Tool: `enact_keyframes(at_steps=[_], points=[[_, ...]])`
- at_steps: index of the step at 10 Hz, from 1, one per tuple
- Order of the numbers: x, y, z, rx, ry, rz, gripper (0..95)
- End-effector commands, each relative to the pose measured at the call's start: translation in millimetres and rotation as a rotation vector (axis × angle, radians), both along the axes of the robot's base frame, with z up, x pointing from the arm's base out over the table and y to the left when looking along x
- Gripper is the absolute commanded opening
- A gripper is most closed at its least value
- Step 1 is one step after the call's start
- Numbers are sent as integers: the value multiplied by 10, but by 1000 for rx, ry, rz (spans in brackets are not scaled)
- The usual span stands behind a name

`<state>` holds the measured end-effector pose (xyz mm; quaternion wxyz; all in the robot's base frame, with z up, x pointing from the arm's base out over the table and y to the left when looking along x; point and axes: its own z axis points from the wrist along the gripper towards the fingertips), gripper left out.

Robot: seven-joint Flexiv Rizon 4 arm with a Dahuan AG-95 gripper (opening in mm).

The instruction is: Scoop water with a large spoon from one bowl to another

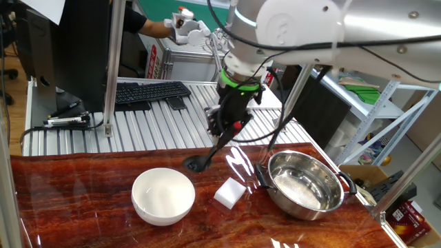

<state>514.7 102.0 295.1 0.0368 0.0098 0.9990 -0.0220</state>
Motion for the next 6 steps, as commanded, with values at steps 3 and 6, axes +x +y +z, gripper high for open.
enact_keyframes(at_steps=[3, 6], points=[[214, -293, -36, -5, -11, 56, 0], [357, -425, -108, 5, -19, 77, 0]])
